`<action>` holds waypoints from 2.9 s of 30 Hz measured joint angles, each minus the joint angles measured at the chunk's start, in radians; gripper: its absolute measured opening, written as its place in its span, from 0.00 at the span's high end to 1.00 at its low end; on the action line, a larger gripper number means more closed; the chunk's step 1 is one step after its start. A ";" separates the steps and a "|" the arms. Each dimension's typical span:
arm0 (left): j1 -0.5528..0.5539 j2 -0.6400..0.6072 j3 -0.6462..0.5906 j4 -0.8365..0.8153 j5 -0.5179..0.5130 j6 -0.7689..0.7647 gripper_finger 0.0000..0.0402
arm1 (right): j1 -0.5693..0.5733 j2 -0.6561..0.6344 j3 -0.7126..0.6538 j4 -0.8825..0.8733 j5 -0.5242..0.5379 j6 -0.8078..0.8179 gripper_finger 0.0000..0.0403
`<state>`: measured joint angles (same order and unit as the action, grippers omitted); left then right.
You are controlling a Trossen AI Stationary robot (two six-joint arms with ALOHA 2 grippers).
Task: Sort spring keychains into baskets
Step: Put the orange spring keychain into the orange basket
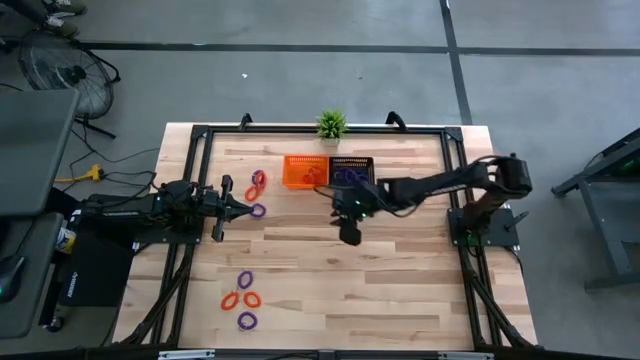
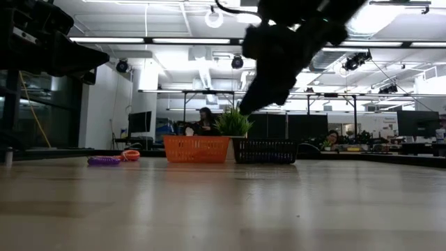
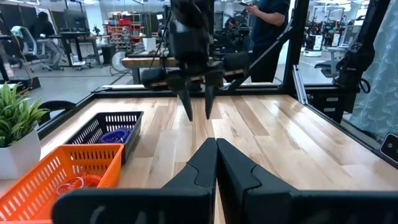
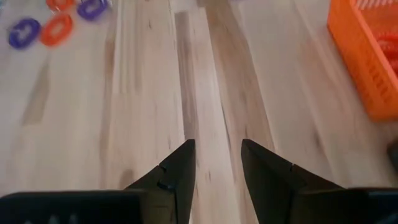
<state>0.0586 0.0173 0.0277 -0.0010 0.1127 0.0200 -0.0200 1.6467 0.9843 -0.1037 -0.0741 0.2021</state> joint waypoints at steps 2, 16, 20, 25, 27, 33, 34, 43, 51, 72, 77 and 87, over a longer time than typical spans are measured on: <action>0.000 0.000 0.000 0.000 0.000 0.000 1.00 | 0.014 -0.021 -0.070 0.061 0.031 0.000 0.69; 0.000 0.000 0.000 0.000 0.000 0.000 1.00 | 0.100 -0.134 -0.481 0.660 0.038 0.116 0.69; 0.000 0.000 0.000 0.000 0.000 0.000 1.00 | 0.120 -0.173 -0.590 0.788 0.038 0.112 0.69; 0.000 0.000 0.000 0.000 0.000 0.000 1.00 | 0.135 -0.269 -0.690 0.813 0.040 0.112 0.69; 0.000 0.000 0.000 0.000 0.000 0.000 1.00 | 0.141 -0.319 -0.727 0.808 0.043 0.112 0.69; 0.000 0.000 0.000 0.000 0.000 0.000 1.00 | 0.145 -0.462 -0.823 0.788 0.043 0.111 0.69; 0.000 0.000 0.000 0.000 0.000 0.000 1.00 | 0.145 -0.485 -0.839 0.789 0.043 0.112 0.69; 0.000 0.000 0.000 0.000 0.000 0.000 1.00 | 0.145 -0.659 -0.965 0.758 0.032 0.111 0.69; 0.000 0.000 0.000 0.000 -0.001 0.000 1.00 | 0.145 -0.780 -0.975 0.575 0.015 0.112 0.69; 0.000 0.000 0.000 0.000 -0.001 0.000 1.00 | 0.145 -1.140 -0.975 0.132 0.016 0.112 0.69; 0.000 0.000 0.000 0.000 -0.001 0.000 1.00 | 0.145 -1.200 -0.975 0.130 0.018 0.112 0.69; 0.000 0.000 0.000 0.000 -0.001 0.000 1.00 | 0.137 -1.440 -0.975 0.127 0.030 0.111 0.69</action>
<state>0.0585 0.0170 0.0277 -0.0011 0.1120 0.0196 0.1173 0.2071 0.0097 0.0231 -0.0439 0.3134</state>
